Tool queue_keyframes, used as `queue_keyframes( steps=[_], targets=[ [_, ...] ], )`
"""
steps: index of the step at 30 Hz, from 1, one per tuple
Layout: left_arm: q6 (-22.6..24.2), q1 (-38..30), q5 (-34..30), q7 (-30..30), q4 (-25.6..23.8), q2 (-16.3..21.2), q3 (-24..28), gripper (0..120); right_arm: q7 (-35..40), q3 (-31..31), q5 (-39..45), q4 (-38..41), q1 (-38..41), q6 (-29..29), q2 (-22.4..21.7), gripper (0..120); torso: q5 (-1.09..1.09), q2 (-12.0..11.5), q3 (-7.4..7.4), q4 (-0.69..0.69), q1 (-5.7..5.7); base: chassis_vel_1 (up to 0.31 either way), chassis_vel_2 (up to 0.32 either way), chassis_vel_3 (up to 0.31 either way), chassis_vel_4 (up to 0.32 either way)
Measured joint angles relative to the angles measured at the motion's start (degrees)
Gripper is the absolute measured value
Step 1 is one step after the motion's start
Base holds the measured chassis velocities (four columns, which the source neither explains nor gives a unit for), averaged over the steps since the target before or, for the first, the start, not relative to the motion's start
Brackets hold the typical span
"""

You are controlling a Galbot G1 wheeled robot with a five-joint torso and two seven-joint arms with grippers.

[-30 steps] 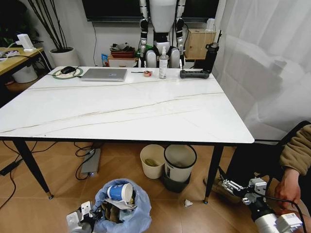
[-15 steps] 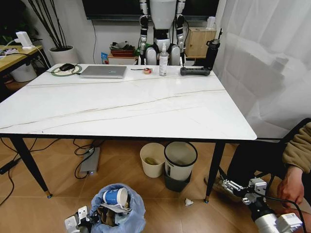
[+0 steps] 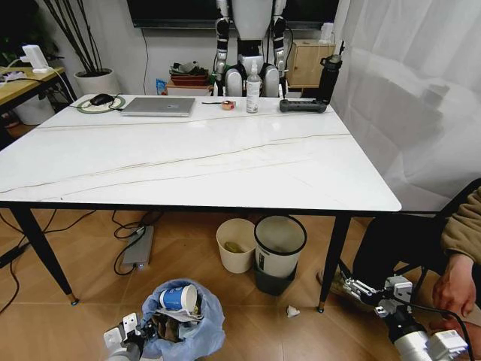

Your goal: Pick up the trash bin and place the trash from the table into it.

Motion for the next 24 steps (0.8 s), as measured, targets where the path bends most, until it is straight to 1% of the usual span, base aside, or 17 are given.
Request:
queue_keyframes(
  steps=[5, 7, 21, 24],
  targets=[
    [0.09, -0.09, -0.02, -0.13, 0.22, -0.04, 0.15, 0, 0.0, 0.0, 0.0, 0.0, 0.0, 0.0, 0.0, 100, 0.0, -1.57, -1.0, 0.0, -0.58, 0.0, 0.0, 0.0, 0.0],
    [0.09, -0.09, -0.02, -0.14, 0.26, -0.05, 0.16, 0, 0.0, 0.0, 0.0, 0.0, 0.0, 0.0, 0.0, 100, 0.0, -1.68, -1.06, 0.0, -0.63, 0.0, 0.0, 0.0, 0.0],
    [0.09, -0.39, 0.05, -0.22, 0.97, -0.15, 0.15, 0, 0.0, 0.0, 0.0, 0.0, 0.0, 0.0, 0.0, 100, 0.0, -5.4, -3.35, 0.0, -2.06, 0.0, 0.0, 0.0, 0.0],
    [0.09, -0.39, 0.05, -0.22, 0.98, -0.17, 0.14, 0, 0.0, 0.0, 0.0, 0.0, 0.0, 0.0, 0.0, 100, 0.0, -5.71, -3.54, 0.0, -2.19, 0.0, 0.0, 0.0, 0.0]
  ],
)
